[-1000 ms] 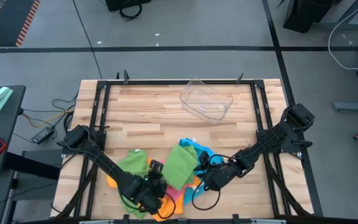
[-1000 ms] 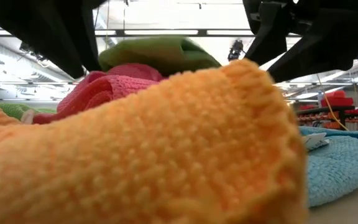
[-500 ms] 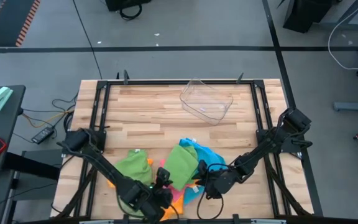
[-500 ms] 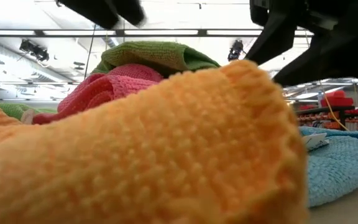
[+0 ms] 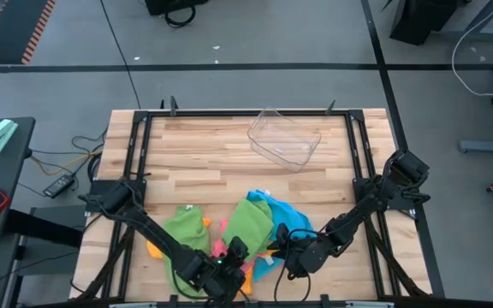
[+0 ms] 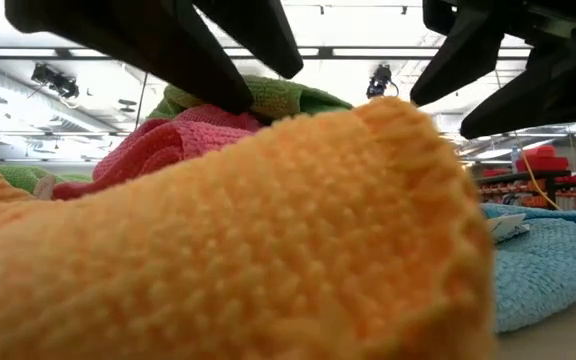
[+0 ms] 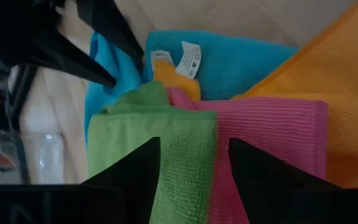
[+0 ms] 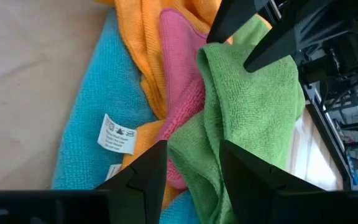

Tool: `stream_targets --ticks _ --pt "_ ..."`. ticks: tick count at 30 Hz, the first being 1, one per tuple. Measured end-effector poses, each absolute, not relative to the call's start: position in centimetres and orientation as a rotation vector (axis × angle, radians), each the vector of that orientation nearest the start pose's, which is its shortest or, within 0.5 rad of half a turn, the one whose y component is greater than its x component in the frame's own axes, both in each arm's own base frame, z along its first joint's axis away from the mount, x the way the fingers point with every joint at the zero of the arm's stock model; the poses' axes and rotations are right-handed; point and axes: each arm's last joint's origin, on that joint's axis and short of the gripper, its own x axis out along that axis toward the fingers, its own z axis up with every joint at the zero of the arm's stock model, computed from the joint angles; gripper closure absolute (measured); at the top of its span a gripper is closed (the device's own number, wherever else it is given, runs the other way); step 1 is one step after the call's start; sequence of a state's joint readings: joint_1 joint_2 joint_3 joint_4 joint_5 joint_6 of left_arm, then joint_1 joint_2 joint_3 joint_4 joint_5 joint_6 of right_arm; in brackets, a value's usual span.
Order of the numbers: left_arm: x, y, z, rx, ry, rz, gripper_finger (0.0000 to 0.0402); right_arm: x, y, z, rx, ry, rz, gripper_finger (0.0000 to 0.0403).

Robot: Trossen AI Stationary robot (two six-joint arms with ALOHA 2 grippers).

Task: Fold microfiber towels
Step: Fold the top green towel

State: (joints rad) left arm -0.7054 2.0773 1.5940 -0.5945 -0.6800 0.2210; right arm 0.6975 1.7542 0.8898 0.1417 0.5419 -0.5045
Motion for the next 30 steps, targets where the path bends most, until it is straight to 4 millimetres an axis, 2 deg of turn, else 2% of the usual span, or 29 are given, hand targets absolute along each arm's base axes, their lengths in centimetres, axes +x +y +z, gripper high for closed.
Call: stream_targets --ticks 8,12,30 --pt "35.1 -26.2 18.8 0.921 0.850 -0.111 0.0206 27.4 20.6 15.4 -0.898 0.554 0.290 0.0247" --pt "35.4 -26.0 18.8 0.914 0.841 -0.105 0.0221 27.4 20.6 15.4 -0.895 0.555 0.288 0.0247" --pt "35.6 -26.3 18.9 0.897 0.814 -0.104 0.0382 27.5 20.4 15.4 -0.894 0.560 0.283 0.0247"
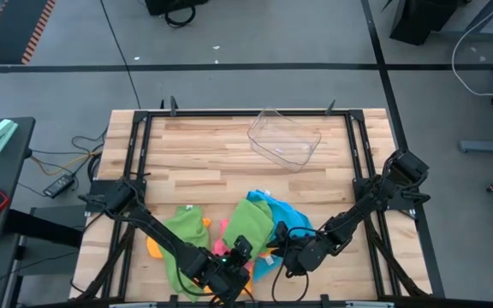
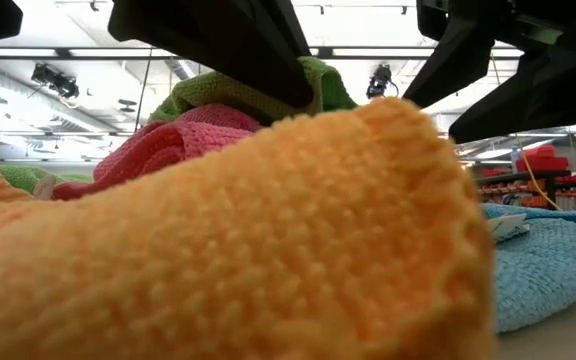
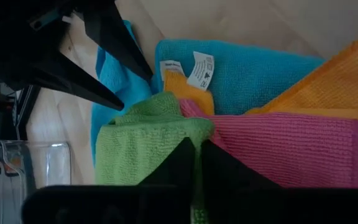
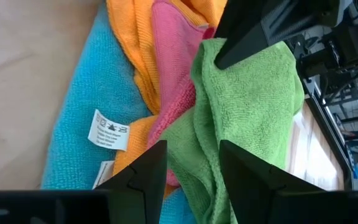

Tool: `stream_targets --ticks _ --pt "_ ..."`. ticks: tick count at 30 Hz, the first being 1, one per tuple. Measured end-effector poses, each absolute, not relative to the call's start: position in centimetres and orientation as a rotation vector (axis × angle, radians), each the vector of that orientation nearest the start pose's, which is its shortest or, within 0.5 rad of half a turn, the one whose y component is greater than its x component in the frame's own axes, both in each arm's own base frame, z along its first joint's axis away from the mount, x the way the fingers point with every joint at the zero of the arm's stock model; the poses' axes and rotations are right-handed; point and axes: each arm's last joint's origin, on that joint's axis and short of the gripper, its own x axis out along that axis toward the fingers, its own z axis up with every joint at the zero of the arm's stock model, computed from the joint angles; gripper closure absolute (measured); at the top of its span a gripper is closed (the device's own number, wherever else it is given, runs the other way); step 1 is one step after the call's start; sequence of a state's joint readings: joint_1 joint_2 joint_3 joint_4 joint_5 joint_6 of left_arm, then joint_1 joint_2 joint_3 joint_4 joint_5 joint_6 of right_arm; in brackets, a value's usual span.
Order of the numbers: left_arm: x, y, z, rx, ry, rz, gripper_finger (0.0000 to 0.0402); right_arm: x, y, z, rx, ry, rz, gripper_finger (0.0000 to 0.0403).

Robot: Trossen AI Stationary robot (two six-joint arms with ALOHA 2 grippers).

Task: Fold microfiber towels
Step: Fold the top green towel

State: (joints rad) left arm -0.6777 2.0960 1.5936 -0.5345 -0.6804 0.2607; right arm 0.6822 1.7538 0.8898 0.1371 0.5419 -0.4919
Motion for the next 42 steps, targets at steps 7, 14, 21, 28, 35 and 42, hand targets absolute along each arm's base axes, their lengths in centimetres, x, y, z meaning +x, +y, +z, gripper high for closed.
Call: stream_targets --ticks 7,14,21,28,35,42 --pt "36.3 -26.3 21.1 0.784 0.760 -0.012 0.0385 27.3 20.7 15.5 -0.919 0.554 0.265 0.0247" --pt "37.7 -24.8 23.5 0.714 0.755 0.102 0.0394 27.9 21.4 17.1 -0.915 0.510 0.183 0.0247" --pt "38.1 -24.1 23.5 0.674 0.760 0.137 0.0376 28.1 21.6 18.0 -0.856 0.500 0.051 0.0247" --pt "37.6 -24.2 23.4 0.707 0.767 0.180 0.0394 27.3 22.2 18.4 -0.835 0.479 -0.052 0.0247" --pt "37.6 -23.9 23.9 0.696 0.742 0.241 0.0373 26.8 22.0 20.5 -0.678 0.416 -0.104 0.0247" --pt "37.9 -23.3 24.3 0.654 0.729 0.265 0.0393 28.1 20.4 20.3 -0.546 0.449 -0.102 0.0247"
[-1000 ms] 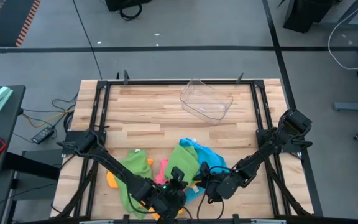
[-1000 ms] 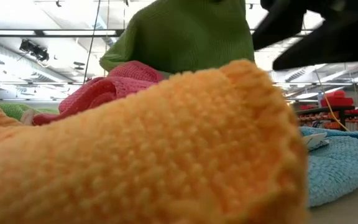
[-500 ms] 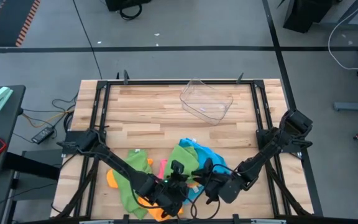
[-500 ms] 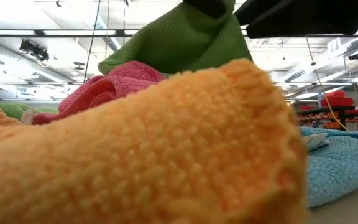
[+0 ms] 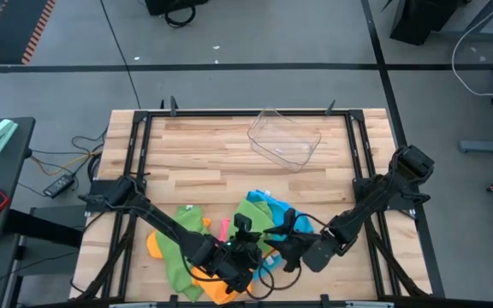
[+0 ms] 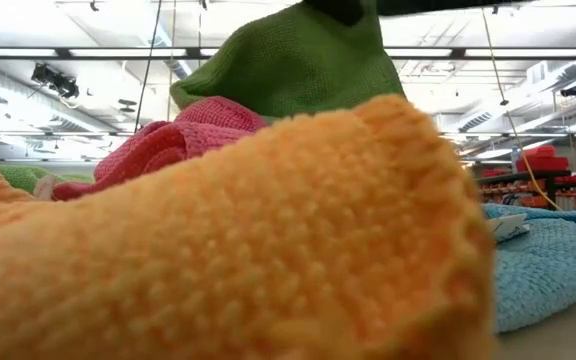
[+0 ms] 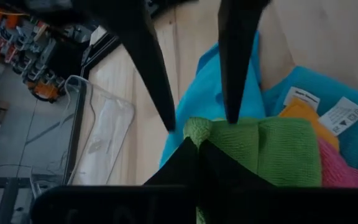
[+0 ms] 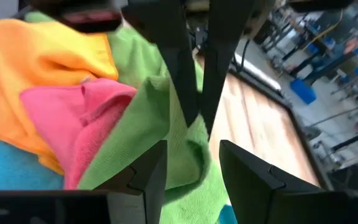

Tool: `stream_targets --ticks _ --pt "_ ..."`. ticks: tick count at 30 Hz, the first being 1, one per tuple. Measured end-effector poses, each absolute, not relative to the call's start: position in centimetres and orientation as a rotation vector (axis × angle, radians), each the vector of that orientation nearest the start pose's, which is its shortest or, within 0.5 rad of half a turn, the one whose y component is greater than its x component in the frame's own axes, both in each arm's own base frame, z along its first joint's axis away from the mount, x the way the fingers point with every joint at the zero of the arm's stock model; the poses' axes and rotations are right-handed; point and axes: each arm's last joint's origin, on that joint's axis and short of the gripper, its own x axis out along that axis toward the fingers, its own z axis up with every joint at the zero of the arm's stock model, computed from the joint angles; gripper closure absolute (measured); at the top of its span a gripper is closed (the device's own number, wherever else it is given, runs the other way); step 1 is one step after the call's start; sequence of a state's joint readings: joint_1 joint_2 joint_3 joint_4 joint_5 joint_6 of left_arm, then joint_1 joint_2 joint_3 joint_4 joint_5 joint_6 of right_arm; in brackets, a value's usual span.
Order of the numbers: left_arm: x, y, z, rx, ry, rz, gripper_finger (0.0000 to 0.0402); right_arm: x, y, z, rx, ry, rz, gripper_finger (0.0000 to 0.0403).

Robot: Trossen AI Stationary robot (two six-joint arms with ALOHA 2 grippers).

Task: Fold microfiber towels
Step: Fold the top green towel

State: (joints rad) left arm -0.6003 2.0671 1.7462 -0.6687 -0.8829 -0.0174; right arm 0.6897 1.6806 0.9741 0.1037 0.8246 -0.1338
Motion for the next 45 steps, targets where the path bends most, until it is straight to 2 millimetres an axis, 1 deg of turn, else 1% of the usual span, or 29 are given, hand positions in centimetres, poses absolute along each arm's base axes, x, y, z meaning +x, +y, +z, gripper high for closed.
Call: stream_targets --ticks 2,6,9,14,17,19,24,28,30,32,34,36,39,42,45 --pt "37.9 -23.3 24.4 0.653 0.728 0.265 0.0391 28.3 20.1 20.3 -0.532 0.454 -0.098 0.0247" --pt "37.9 -23.3 24.4 0.637 0.724 0.270 0.0374 28.9 19.4 20.1 -0.492 0.475 -0.060 0.0247" --pt "37.9 -23.3 24.4 0.637 0.715 0.291 0.0374 29.2 18.8 20.0 -0.484 0.496 -0.072 0.0254" --pt "37.9 -23.2 24.4 0.644 0.708 0.309 0.0392 29.5 18.1 19.8 -0.484 0.525 -0.064 0.0298" --pt "37.9 -23.2 24.4 0.647 0.710 0.308 0.0390 29.6 17.9 19.7 -0.487 0.534 -0.045 0.0334" --pt "37.7 -23.4 24.4 0.652 0.712 0.303 0.0374 29.6 17.9 19.7 -0.508 0.539 -0.040 0.0356" --pt "37.0 -24.5 24.4 0.672 0.706 0.274 0.0311 29.7 17.8 19.7 -0.598 0.544 -0.029 0.0383" --pt "36.1 -25.9 24.4 0.731 0.702 0.221 0.0275 29.8 17.4 19.7 -0.700 0.550 -0.042 0.0389" --pt "35.6 -26.5 24.4 0.761 0.699 0.196 0.0265 30.0 17.1 19.8 -0.761 0.552 -0.042 0.0390" --pt "35.3 -26.9 24.4 0.752 0.693 0.189 0.0260 30.1 17.0 19.9 -0.814 0.547 -0.039 0.0390" --pt "35.2 -26.9 24.3 0.703 0.693 0.206 0.0259 30.2 16.9 20.0 -0.855 0.538 -0.035 0.0391" --pt "35.2 -26.5 24.2 0.659 0.708 0.237 0.0258 30.3 16.9 20.1 -0.878 0.535 -0.034 0.0391" --pt "35.1 -26.2 24.0 0.620 0.720 0.262 0.0258 30.2 16.7 20.3 -0.903 0.535 -0.060 0.0391" --pt "35.2 -26.3 24.0 0.582 0.737 0.222 0.0262 30.1 16.6 20.7 -0.925 0.532 -0.084 0.0392" --pt "35.5 -25.9 23.8 0.530 0.764 0.199 0.0271 29.8 16.4 21.7 -0.912 0.509 -0.114 0.0392"
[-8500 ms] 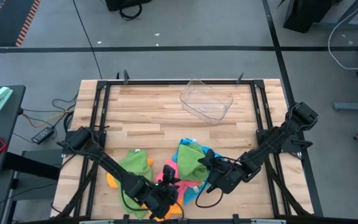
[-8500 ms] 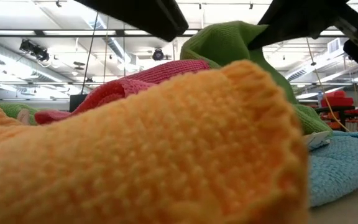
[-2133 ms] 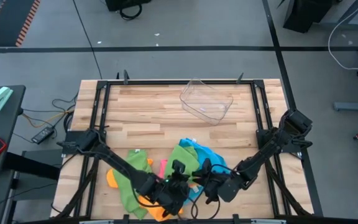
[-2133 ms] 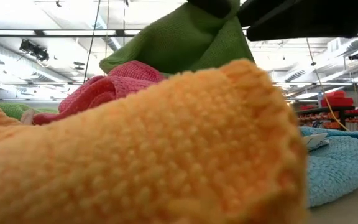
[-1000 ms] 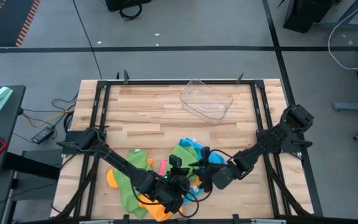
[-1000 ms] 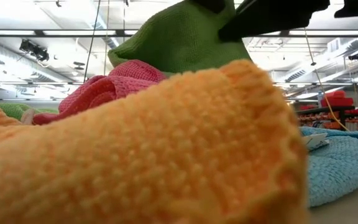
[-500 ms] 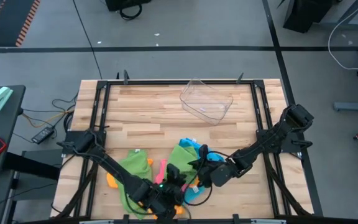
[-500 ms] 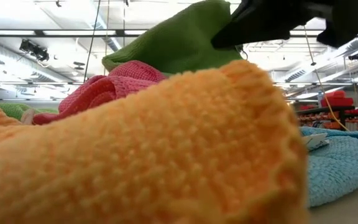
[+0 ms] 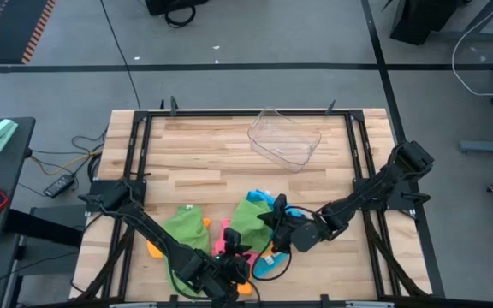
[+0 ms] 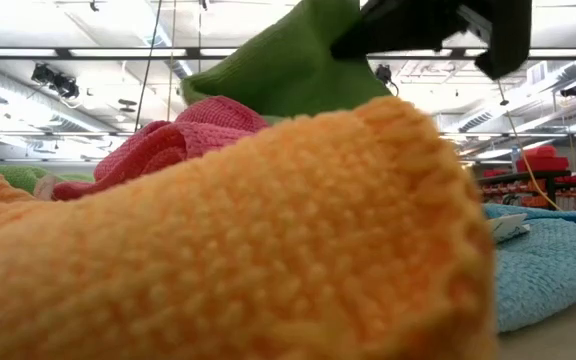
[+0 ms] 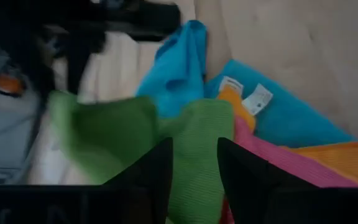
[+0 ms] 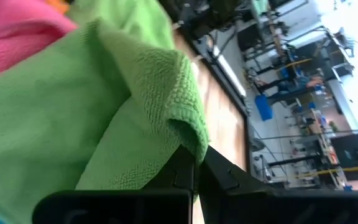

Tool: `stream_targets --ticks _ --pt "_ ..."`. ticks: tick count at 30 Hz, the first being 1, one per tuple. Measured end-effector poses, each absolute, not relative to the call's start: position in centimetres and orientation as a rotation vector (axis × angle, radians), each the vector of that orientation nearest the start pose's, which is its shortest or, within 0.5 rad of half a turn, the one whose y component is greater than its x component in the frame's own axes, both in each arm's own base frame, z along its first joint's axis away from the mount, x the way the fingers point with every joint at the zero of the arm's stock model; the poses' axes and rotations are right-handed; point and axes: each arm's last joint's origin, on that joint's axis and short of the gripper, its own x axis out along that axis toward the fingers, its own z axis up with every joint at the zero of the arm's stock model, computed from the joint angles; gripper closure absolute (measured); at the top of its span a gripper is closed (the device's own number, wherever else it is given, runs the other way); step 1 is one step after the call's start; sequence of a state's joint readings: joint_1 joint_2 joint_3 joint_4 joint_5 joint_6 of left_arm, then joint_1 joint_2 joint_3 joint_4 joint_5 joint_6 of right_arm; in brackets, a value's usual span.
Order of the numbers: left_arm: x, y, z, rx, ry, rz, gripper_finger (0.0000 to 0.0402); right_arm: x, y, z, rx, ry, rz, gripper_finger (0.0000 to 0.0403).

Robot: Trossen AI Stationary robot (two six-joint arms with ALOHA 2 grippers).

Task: Fold microfiber towels
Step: Fold the top green towel

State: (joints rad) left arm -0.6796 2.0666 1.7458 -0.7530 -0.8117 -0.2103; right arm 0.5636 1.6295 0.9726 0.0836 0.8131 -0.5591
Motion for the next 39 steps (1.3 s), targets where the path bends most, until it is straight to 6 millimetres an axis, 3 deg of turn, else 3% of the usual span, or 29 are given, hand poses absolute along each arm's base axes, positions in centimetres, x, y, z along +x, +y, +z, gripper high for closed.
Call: stream_targets --ticks 7,12,19,26,32,36,39 --pt "35.2 -25.8 23.7 0.539 0.789 0.200 0.0297 28.5 16.2 23.9 -0.884 0.478 -0.108 0.0392" --pt "34.7 -25.9 23.5 0.575 0.828 0.178 0.0317 28.0 16.3 24.3 -0.895 0.476 -0.094 0.0392" --pt "34.3 -26.3 23.1 0.696 0.921 -0.024 0.0328 28.2 16.0 24.2 -0.902 0.487 -0.085 0.0391" --pt "33.9 -26.8 22.3 0.930 0.944 -0.096 0.0283 28.6 15.4 24.2 -0.858 0.495 -0.105 0.0389" --pt "34.6 -26.4 20.1 1.142 1.001 -0.108 0.0234 28.8 15.0 24.2 -0.816 0.490 -0.079 0.0388" --pt "34.8 -26.5 19.0 1.319 0.997 -0.053 0.0230 28.9 15.0 24.1 -0.793 0.493 -0.072 0.0388" --pt "34.7 -26.6 18.9 1.351 1.002 -0.055 0.0239 28.8 15.0 24.1 -0.793 0.496 -0.070 0.0388"
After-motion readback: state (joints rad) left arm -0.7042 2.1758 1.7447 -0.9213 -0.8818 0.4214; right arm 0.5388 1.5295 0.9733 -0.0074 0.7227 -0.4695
